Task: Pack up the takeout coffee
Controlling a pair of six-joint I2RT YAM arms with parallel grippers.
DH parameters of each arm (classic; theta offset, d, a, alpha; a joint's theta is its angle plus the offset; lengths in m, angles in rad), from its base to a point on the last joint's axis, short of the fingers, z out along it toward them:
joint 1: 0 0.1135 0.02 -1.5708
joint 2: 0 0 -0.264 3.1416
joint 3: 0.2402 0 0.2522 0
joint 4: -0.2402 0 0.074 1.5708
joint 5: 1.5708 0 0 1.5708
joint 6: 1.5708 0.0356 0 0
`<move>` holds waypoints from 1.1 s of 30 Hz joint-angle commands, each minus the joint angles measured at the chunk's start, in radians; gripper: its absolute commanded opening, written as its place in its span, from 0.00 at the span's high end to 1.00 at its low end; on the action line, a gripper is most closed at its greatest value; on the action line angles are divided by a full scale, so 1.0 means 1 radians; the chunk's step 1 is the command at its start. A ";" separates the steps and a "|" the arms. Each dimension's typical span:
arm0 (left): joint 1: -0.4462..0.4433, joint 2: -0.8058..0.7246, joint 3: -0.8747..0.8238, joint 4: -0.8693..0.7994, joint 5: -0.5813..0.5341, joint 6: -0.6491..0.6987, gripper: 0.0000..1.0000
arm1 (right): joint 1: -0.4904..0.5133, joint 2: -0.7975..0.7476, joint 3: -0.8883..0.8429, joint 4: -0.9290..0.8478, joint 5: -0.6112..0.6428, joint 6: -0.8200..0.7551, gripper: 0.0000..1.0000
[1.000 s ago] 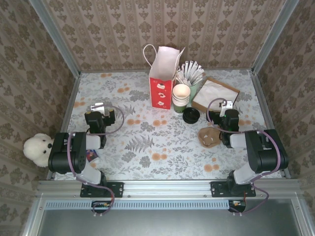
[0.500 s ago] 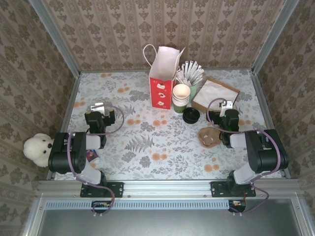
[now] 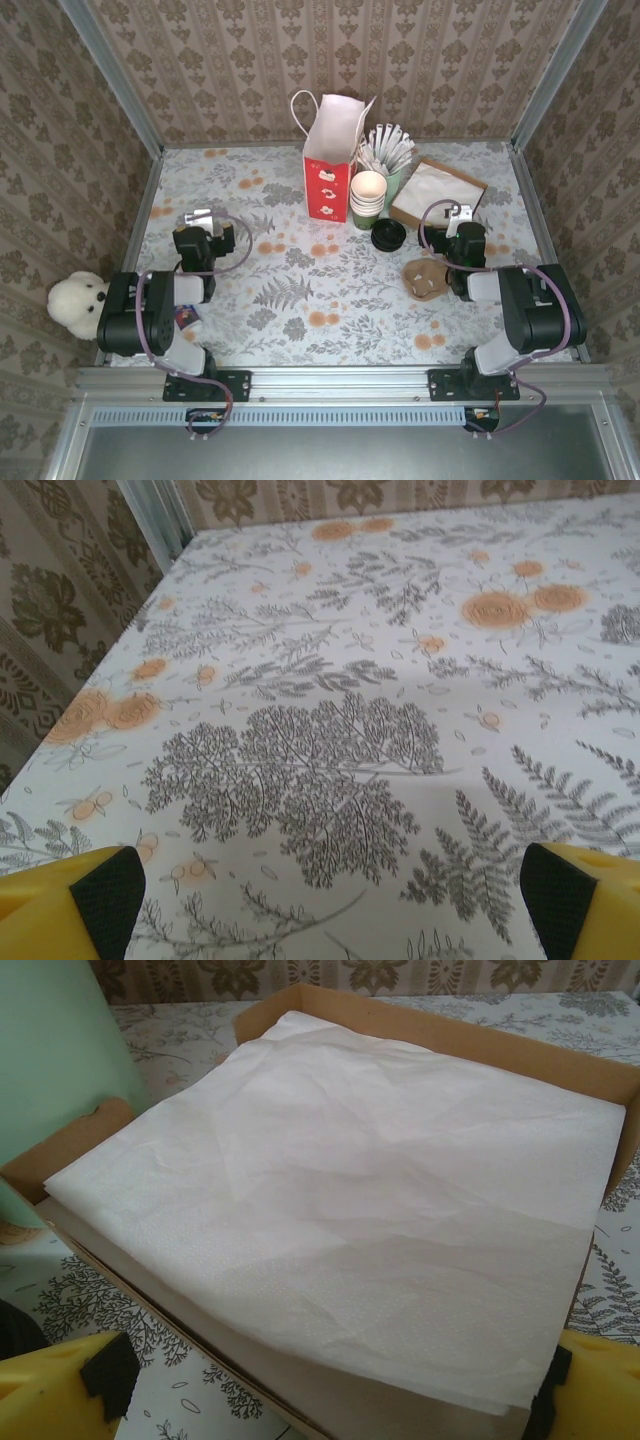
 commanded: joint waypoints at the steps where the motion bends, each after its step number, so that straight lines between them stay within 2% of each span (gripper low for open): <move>1: -0.016 -0.155 0.064 -0.175 0.001 0.026 0.00 | 0.012 -0.137 0.034 -0.124 0.043 0.017 0.00; 3: -0.066 -0.251 0.103 -0.293 -0.046 0.038 0.00 | 0.012 -0.244 0.089 -0.335 0.088 0.098 0.00; 6: -0.173 -0.364 0.178 -0.477 -0.201 -0.042 0.00 | 0.014 -0.349 0.164 -0.567 0.076 0.234 0.00; 8: -0.250 -0.419 0.243 -0.623 -0.318 -0.140 0.00 | 0.019 -0.400 0.205 -0.673 0.012 0.334 0.00; 10: -0.306 -0.457 0.320 -0.809 -0.395 -0.303 0.00 | 0.034 -0.440 0.258 -0.756 -0.112 0.441 0.00; 13: -0.320 -0.466 0.443 -1.134 -0.377 -0.592 0.00 | 0.106 -0.430 0.403 -0.939 -0.189 0.567 0.02; 15: -0.323 -0.458 0.489 -1.258 -0.345 -0.691 0.00 | 0.160 -0.383 0.527 -1.099 -0.173 0.598 0.05; 22: -0.318 -0.437 0.503 -1.308 -0.189 -0.742 0.00 | 0.279 -0.123 0.887 -1.407 -0.064 0.543 0.16; 26: -0.317 -0.405 0.520 -1.348 -0.225 -0.807 0.00 | 0.293 0.019 1.027 -1.473 -0.044 0.536 0.27; 28: -0.315 -0.394 0.519 -1.347 -0.207 -0.831 0.00 | 0.297 0.074 1.080 -1.500 -0.033 0.535 0.32; 30: -0.313 -0.372 0.525 -1.364 -0.185 -0.879 0.00 | 0.302 0.120 1.132 -1.532 -0.029 0.526 0.32; 33: -0.309 -0.328 0.537 -1.381 -0.139 -0.924 0.00 | 0.313 0.176 1.193 -1.567 -0.028 0.503 0.41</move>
